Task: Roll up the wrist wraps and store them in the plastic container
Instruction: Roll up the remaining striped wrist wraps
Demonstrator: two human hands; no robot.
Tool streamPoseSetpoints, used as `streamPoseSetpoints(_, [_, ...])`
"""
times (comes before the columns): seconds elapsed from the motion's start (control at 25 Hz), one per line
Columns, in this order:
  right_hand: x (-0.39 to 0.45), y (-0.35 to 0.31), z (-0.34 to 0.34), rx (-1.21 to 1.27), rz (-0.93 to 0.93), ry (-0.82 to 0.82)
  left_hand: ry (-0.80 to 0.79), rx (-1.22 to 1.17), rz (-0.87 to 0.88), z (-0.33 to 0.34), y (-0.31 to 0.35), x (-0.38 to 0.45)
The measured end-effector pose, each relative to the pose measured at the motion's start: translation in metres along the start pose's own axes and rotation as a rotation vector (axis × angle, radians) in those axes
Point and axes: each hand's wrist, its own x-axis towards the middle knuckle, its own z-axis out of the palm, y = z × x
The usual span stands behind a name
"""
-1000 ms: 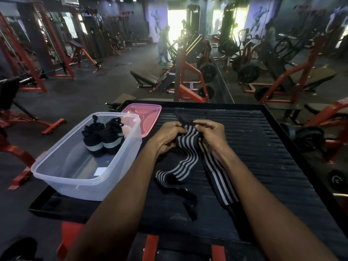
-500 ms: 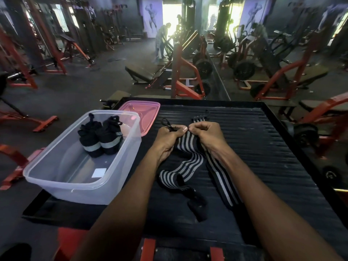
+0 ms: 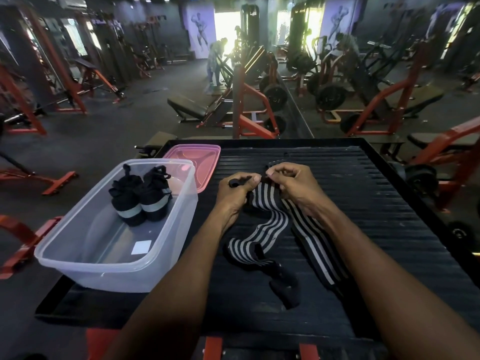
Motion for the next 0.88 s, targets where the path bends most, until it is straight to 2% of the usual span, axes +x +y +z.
streamPoseSetpoints(0.32, [0.0001,0.0007,-0.0037,-0.086,-0.093,0.003,-0.02,-0.072,0.038,0.0059,0.0011,0.0027])
streamPoseSetpoints(0.48, [0.0008,0.0048,-0.0038,-0.074,-0.021,-0.026,0.012,-0.012,0.044,0.0048,-0.002,0.0037])
streamPoseSetpoints(0.64, [0.0016,0.0052,-0.0021,-0.058,-0.071,0.019,-0.025,-0.017,-0.001,0.005,0.0004,-0.0003])
streamPoseSetpoints(0.88, [-0.0007,0.0004,-0.004,0.102,0.033,-0.029,0.016,0.014,0.078,0.005,0.0064,0.0001])
